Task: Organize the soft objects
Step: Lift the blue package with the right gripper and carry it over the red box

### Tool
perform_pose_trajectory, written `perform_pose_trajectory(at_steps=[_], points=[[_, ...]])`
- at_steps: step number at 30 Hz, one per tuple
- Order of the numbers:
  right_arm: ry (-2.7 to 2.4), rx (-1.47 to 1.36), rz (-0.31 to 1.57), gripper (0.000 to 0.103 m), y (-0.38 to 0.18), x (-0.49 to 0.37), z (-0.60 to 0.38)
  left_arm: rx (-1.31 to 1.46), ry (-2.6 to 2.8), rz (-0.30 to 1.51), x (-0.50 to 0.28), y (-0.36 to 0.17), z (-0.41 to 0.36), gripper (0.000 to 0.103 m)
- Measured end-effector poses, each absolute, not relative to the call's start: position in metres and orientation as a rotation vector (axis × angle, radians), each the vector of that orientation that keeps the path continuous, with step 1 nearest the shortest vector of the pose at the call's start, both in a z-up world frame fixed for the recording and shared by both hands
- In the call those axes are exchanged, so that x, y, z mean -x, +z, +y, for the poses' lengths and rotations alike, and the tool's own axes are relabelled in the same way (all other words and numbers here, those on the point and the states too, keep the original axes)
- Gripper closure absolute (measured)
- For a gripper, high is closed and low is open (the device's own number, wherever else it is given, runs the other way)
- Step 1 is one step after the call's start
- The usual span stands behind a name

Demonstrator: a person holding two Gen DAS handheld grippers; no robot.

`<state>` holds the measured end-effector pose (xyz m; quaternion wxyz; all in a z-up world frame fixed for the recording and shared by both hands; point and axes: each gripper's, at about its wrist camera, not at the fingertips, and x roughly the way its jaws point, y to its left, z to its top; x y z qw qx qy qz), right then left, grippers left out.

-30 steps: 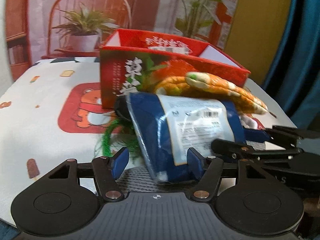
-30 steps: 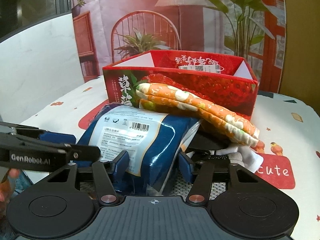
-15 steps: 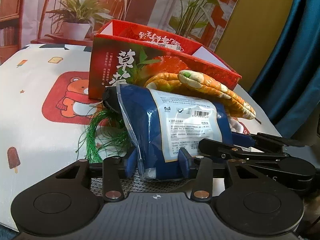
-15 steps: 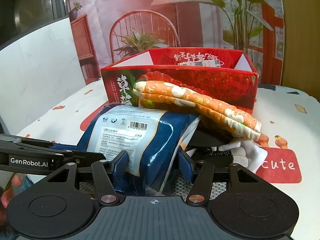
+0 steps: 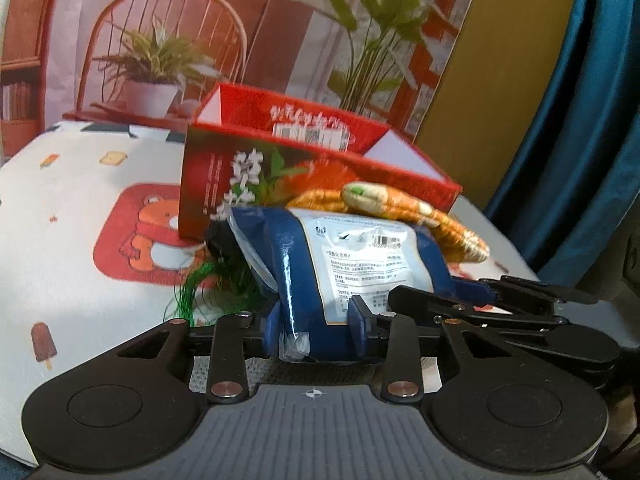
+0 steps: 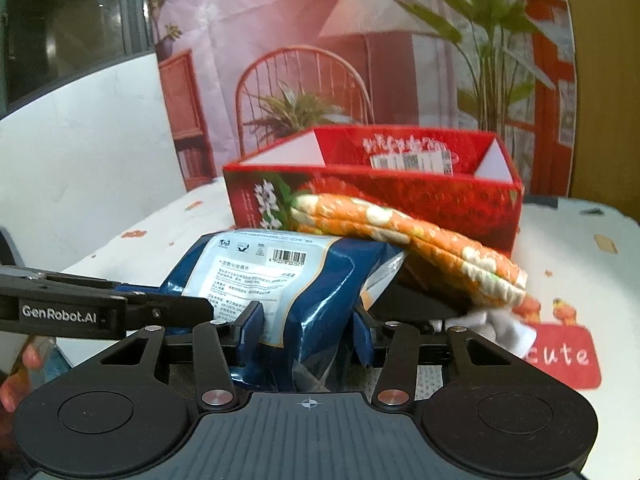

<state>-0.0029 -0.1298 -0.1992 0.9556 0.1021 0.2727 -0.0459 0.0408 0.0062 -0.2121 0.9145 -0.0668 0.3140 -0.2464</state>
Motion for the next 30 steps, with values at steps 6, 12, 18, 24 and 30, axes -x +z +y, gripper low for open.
perform_pose_trajectory(at_steps=[6,12,18,24,30], points=[[-0.071,-0.129,0.474,0.060,-0.178,0.007,-0.121,0.148,-0.506,0.546,-0.028,-0.189,0.010,0.066],[-0.060,-0.072,0.389,0.060,-0.152,0.008,-0.118,0.152,-0.510,0.451,-0.021,-0.162,0.012,0.066],[-0.051,-0.003,0.305,0.060,-0.123,0.004,-0.116,0.134,-0.507,0.373,-0.021,-0.138,0.011,0.066],[-0.035,-0.030,0.274,0.060,-0.095,-0.019,-0.138,0.148,-0.532,0.344,-0.052,-0.110,0.005,0.066],[-0.037,-0.027,0.288,0.060,-0.083,-0.057,-0.172,0.110,-0.543,0.366,-0.101,-0.103,-0.011,0.066]])
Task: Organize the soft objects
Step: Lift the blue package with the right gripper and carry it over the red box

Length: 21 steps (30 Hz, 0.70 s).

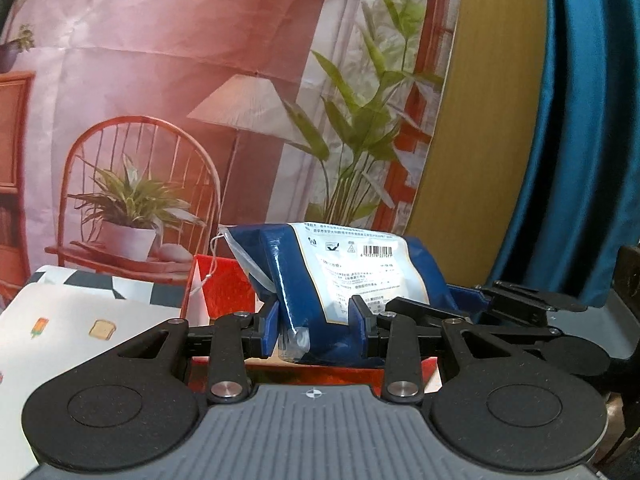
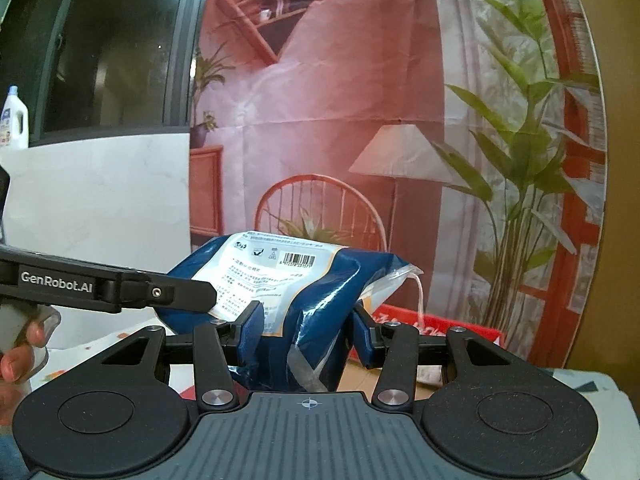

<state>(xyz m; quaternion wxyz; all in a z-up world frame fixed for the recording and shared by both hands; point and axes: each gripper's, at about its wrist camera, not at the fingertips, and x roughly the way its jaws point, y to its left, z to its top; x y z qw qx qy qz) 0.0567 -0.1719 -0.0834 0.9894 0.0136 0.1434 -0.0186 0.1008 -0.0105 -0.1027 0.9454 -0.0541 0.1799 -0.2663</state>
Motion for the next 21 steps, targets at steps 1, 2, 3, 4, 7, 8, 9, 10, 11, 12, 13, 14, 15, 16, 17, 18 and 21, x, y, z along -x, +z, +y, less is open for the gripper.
perform_pose_trajectory(at_steps=[1,2,3,4,7,8,9,10,11,12,13,14,15,16,17,18,21], points=[[-0.040,-0.021,0.292,0.060,-0.083,-0.064,-0.177,0.111,-0.544,0.374,-0.110,-0.103,-0.013,0.066],[-0.042,-0.017,0.297,0.060,-0.084,-0.070,-0.182,0.114,-0.546,0.384,-0.120,-0.103,-0.016,0.066],[-0.043,-0.018,0.303,0.060,-0.085,-0.077,-0.187,0.119,-0.548,0.397,-0.130,-0.103,-0.019,0.066],[-0.046,-0.020,0.310,0.060,-0.086,-0.084,-0.193,0.125,-0.548,0.406,-0.137,-0.105,-0.020,0.066],[-0.053,-0.025,0.336,0.060,-0.092,-0.103,-0.209,0.129,-0.552,0.447,-0.162,-0.110,-0.027,0.065],[-0.057,-0.027,0.345,0.060,-0.095,-0.109,-0.213,0.128,-0.553,0.464,-0.171,-0.113,-0.031,0.065],[-0.061,-0.032,0.357,0.060,-0.097,-0.116,-0.219,0.126,-0.549,0.477,-0.178,-0.116,-0.033,0.065],[-0.063,-0.035,0.368,0.060,-0.100,-0.121,-0.224,0.123,-0.547,0.494,-0.186,-0.119,-0.037,0.065],[-0.067,-0.038,0.379,0.060,-0.104,-0.126,-0.228,0.118,-0.545,0.508,-0.191,-0.123,-0.040,0.065],[-0.072,-0.040,0.392,0.060,-0.108,-0.131,-0.232,0.112,-0.541,0.524,-0.197,-0.127,-0.044,0.065],[-0.075,-0.043,0.406,0.060,-0.112,-0.135,-0.236,0.106,-0.539,0.540,-0.203,-0.130,-0.047,0.065],[-0.078,-0.047,0.421,0.060,-0.117,-0.139,-0.239,0.100,-0.538,0.554,-0.208,-0.134,-0.050,0.065],[-0.082,-0.052,0.437,0.060,-0.122,-0.144,-0.244,0.095,-0.536,0.570,-0.213,-0.138,-0.053,0.065],[-0.082,-0.055,0.450,0.060,-0.126,-0.147,-0.247,0.091,-0.536,0.582,-0.218,-0.141,-0.055,0.065],[-0.083,-0.060,0.464,0.060,-0.130,-0.151,-0.251,0.087,-0.536,0.597,-0.224,-0.145,-0.058,0.065],[-0.084,-0.066,0.477,0.060,-0.135,-0.155,-0.254,0.085,-0.535,0.613,-0.229,-0.148,-0.060,0.065],[-0.083,-0.096,0.521,0.060,-0.147,-0.164,-0.265,0.086,-0.535,0.658,-0.242,-0.158,-0.063,0.065]])
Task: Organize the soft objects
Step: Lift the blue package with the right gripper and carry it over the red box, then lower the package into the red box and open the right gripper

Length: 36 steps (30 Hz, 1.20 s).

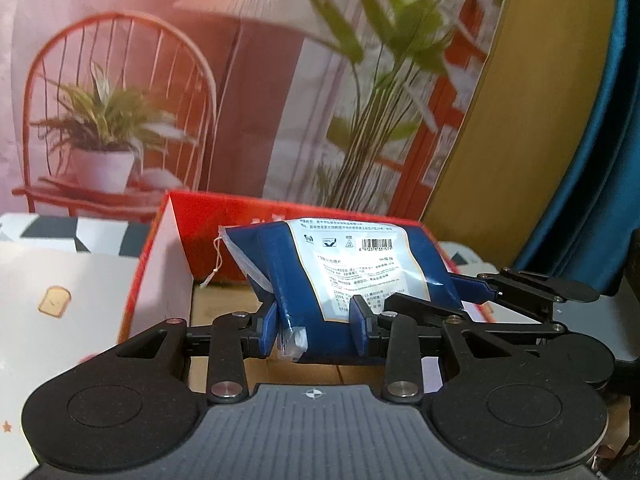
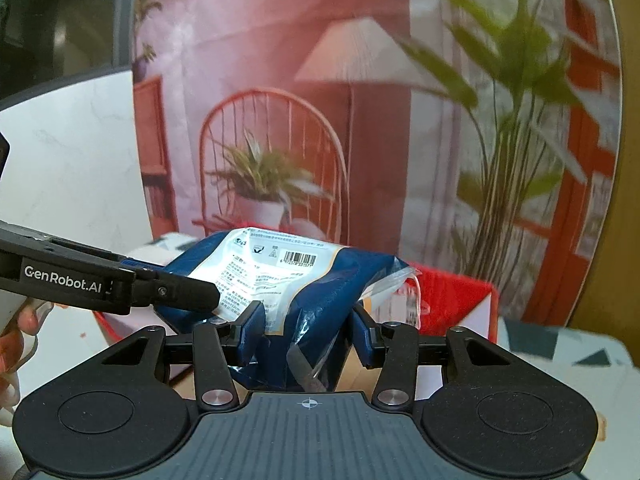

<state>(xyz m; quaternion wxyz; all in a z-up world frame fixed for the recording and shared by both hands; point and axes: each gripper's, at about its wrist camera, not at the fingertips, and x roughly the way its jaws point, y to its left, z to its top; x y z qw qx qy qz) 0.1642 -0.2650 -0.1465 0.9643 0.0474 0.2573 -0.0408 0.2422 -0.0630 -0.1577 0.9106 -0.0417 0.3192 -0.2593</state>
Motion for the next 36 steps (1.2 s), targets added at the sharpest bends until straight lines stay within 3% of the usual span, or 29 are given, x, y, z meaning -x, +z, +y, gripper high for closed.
perform_pose_trajectory(at_steps=[18,23,36], points=[[-0.134,-0.285,0.811,0.056,-0.193,-0.184,-0.279,0.035,-0.559,0.806,-0.258,-0.196,-0.068,0.061],[-0.171,-0.282,0.811,0.053,-0.187,-0.177,-0.278,0.039,-0.559,0.786,-0.252,-0.190,-0.064,0.055],[-0.162,-0.201,0.683,0.053,-0.152,-0.126,-0.249,0.064,-0.542,0.690,-0.202,-0.163,-0.034,0.055]])
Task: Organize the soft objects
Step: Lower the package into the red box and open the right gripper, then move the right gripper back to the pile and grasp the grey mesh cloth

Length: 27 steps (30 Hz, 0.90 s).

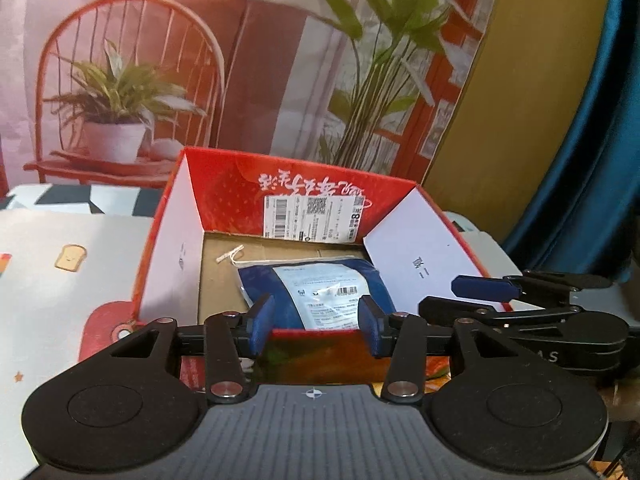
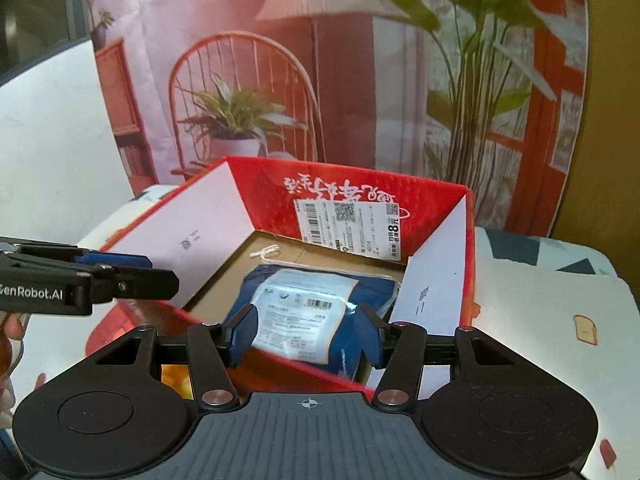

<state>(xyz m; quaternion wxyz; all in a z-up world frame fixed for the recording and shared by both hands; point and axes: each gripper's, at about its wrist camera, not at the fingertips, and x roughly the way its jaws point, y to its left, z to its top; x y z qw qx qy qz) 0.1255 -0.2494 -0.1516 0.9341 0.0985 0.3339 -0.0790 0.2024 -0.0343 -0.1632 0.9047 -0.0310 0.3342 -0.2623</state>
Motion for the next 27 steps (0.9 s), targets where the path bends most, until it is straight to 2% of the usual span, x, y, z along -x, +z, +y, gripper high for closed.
perform_pose_trajectory(at_steps=[13,27], points=[[-0.146,-0.181,0.612,0.052,-0.151,-0.059,-0.215,0.061,-0.547,0.643,-0.150,-0.152,-0.028,0.055],[-0.144,-0.193,0.562,0.051,-0.177,0.013,-0.169,0.115,-0.433,0.740,-0.077,-0.194,0.021,0.055]])
